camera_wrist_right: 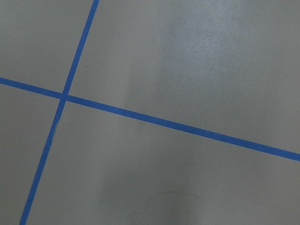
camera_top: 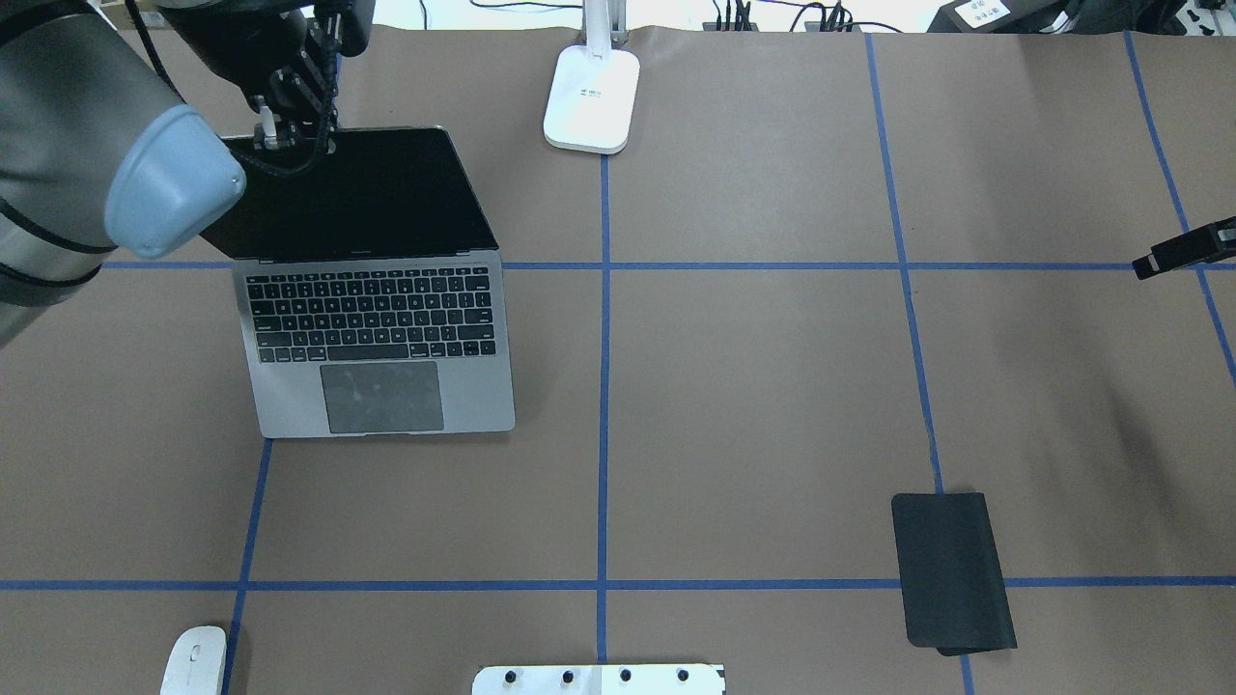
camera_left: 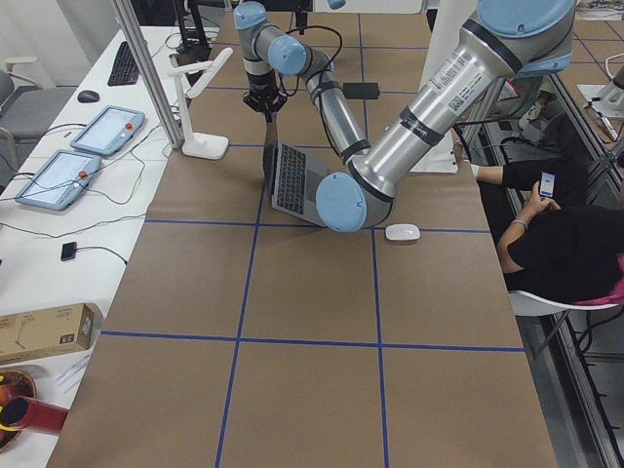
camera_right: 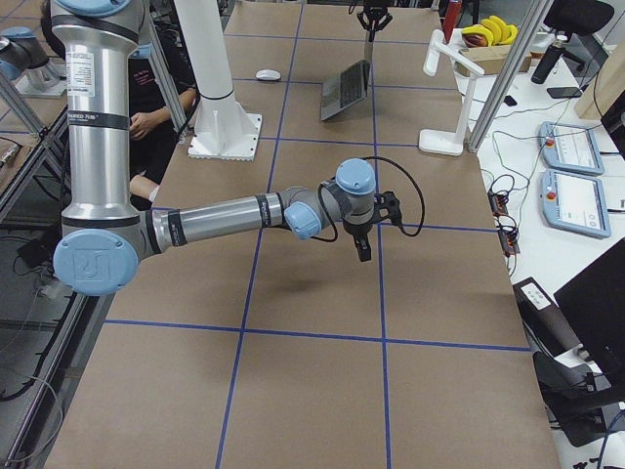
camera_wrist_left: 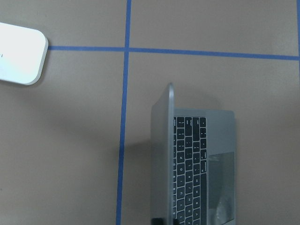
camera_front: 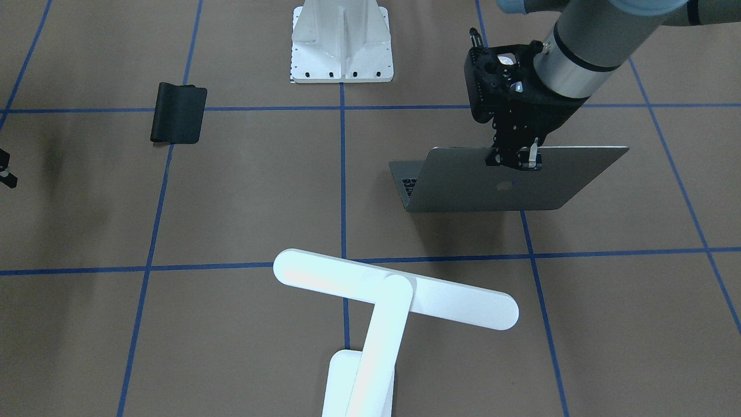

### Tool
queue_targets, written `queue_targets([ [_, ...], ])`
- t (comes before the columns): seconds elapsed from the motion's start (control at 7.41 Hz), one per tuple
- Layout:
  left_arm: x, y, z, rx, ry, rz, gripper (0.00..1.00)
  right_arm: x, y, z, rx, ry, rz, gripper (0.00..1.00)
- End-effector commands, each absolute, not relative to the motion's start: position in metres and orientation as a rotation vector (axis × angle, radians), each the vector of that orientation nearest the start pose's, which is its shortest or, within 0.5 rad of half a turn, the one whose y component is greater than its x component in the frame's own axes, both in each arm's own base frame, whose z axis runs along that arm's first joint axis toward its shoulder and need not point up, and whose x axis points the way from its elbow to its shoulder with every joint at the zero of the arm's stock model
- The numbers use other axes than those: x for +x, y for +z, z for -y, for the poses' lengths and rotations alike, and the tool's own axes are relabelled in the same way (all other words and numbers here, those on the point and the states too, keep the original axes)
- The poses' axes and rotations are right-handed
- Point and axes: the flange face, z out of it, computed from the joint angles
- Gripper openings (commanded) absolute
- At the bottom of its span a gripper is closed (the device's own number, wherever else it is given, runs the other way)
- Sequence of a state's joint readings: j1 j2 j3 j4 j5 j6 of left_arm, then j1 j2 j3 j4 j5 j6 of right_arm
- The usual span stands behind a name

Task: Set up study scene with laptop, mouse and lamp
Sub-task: 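Lower the laptop onto the table in front of the lamp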

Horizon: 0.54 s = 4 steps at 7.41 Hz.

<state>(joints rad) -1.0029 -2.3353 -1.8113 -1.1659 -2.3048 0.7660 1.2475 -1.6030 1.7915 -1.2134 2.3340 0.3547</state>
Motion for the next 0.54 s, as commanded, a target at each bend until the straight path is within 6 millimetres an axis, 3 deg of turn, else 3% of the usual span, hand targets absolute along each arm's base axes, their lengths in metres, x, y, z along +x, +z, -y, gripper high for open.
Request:
queue_targets([
  [0.0, 0.313, 0.14, 0.575, 0.706, 1.484, -0.728, 0.05, -0.096, 0.527, 0.489, 0.234, -0.178, 0.875, 1.0],
  [0.4, 0.321, 0.139, 0.588, 0.744, 1.483, -0.693, 0.06, -0.097, 0.527, 0.489, 0.227, -0.181, 0.887, 1.0],
])
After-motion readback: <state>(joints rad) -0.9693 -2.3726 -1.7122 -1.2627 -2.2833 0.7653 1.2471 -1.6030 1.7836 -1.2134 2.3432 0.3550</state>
